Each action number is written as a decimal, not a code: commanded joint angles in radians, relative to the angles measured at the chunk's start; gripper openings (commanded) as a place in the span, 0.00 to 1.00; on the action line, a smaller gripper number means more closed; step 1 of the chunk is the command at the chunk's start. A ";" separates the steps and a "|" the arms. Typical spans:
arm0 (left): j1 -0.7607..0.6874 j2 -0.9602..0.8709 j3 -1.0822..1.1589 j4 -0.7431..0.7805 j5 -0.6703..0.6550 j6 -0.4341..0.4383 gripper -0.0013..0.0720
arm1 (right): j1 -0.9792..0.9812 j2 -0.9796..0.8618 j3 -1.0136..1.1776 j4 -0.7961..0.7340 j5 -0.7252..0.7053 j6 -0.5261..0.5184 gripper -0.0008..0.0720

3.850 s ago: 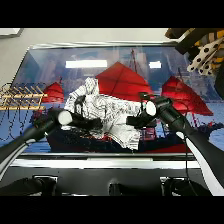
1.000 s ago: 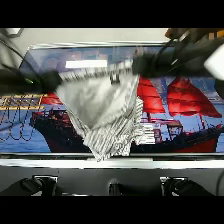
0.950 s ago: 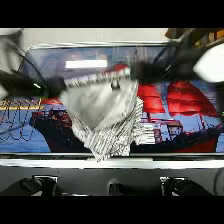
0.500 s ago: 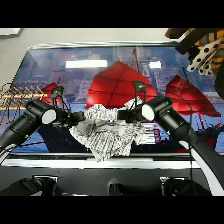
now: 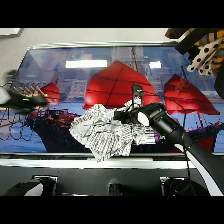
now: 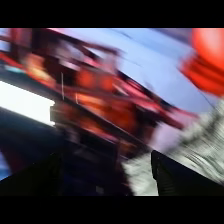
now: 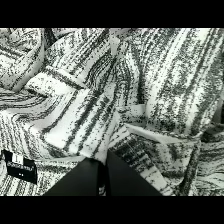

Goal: Fold the clothes and pants, and hang the long-sleeved shirts on hangers.

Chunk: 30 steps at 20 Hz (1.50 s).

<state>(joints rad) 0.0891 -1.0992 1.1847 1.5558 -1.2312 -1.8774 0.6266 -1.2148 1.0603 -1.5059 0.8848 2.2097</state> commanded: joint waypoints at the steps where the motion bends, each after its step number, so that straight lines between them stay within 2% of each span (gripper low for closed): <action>1: 0.341 0.023 0.034 -0.012 -0.047 0.236 0.84 | 0.001 -0.001 -0.002 0.002 0.000 0.001 0.05; 3: 0.441 0.014 0.022 -0.012 -0.042 0.362 0.84 | 0.001 -0.001 -0.002 0.002 0.014 0.000 0.05; 6: 0.518 -0.037 -0.012 -0.004 -0.029 0.435 0.85 | 0.001 -0.001 -0.002 0.002 0.033 0.001 0.05; 8: 0.540 -0.079 -0.051 -0.005 -0.025 0.539 0.93 | 0.001 -0.001 -0.002 0.002 0.043 0.001 0.05; 9: 0.540 -0.097 -0.078 -0.004 -0.024 0.598 0.92 | 0.001 -0.001 -0.002 0.001 0.052 0.000 0.05; 12: 0.536 -0.124 -0.168 -0.006 0.045 0.635 0.92 | 0.001 -0.001 -0.002 -0.001 0.072 -0.007 0.05; 15: 0.510 -0.126 -0.264 -0.028 0.107 0.726 0.92 | 0.001 -0.001 -0.002 -0.003 0.093 -0.007 0.05; 23: 0.449 -0.133 -0.421 -0.031 0.373 0.726 0.92 | 0.001 -0.001 -0.002 -0.027 0.109 -0.006 0.05; 27: 0.449 -0.140 -0.465 -0.031 0.432 0.726 0.91 | 0.001 -0.001 -0.002 -0.029 0.112 -0.006 0.05; 28: 0.449 -0.150 -0.465 -0.031 0.430 0.726 0.88 | 0.001 -0.001 -0.002 -0.029 0.112 -0.006 0.05; 30: 0.449 -0.162 -0.465 -0.031 0.428 0.726 0.59 | 0.001 -0.001 -0.002 -0.029 0.112 -0.006 0.05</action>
<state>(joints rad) 0.5396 -1.2472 0.7322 1.5249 -0.8295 -1.1511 0.6270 -1.2152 1.0588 -1.5337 0.9943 2.2024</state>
